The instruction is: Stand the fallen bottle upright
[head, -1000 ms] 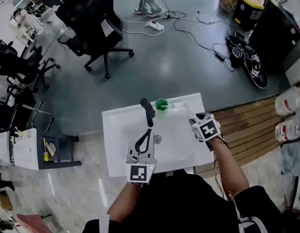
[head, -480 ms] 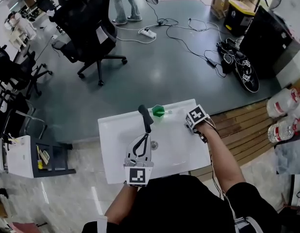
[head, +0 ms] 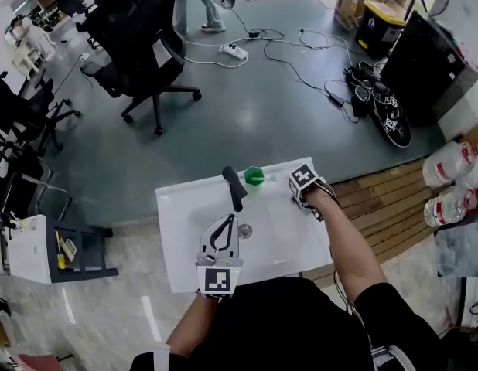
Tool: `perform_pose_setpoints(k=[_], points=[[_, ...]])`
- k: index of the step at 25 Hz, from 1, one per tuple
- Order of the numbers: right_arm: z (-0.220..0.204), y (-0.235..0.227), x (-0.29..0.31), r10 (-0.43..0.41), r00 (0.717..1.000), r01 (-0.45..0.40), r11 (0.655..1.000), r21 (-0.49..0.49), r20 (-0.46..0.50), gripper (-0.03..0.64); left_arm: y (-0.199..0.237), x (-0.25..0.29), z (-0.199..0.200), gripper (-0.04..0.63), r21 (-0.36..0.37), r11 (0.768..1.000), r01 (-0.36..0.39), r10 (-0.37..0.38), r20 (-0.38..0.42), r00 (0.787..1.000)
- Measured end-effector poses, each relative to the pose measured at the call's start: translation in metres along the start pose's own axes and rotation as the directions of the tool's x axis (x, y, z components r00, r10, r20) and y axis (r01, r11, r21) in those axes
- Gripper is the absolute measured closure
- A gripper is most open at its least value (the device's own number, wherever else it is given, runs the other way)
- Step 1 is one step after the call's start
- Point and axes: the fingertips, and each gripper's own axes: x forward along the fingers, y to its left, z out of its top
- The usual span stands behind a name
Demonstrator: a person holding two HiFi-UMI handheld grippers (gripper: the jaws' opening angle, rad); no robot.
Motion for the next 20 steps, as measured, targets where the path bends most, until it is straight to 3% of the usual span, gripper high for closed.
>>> perform_pose_setpoints(k=[6,13,17,20], points=[[-0.002,-0.003,-0.001,0.008,0.999,-0.007,0.999,-0.032,0.039,0.301,0.001,-0.001,-0.004,0.577,0.005,1.000,0.005,-0.005,-0.005,1.000],[0.002,0.001,-0.008,0.013,0.981,-0.006,0.999,-0.037,0.193,0.304,0.005,-0.007,-0.009,0.577,0.013,1.000,-0.002,0.002,-0.019,1.000],[-0.001,0.004,-0.022,-0.003,0.958,0.019,0.998,-0.052,0.287,0.306,0.005,-0.009,-0.013,0.577,-0.006,1.000,0.002,-0.002,-0.007,1.000],[-0.005,0.004,-0.037,-0.031,0.921,0.051,0.998,-0.041,0.389,0.307,0.008,-0.010,-0.010,0.577,-0.011,1.000,-0.004,0.003,-0.024,1.000]])
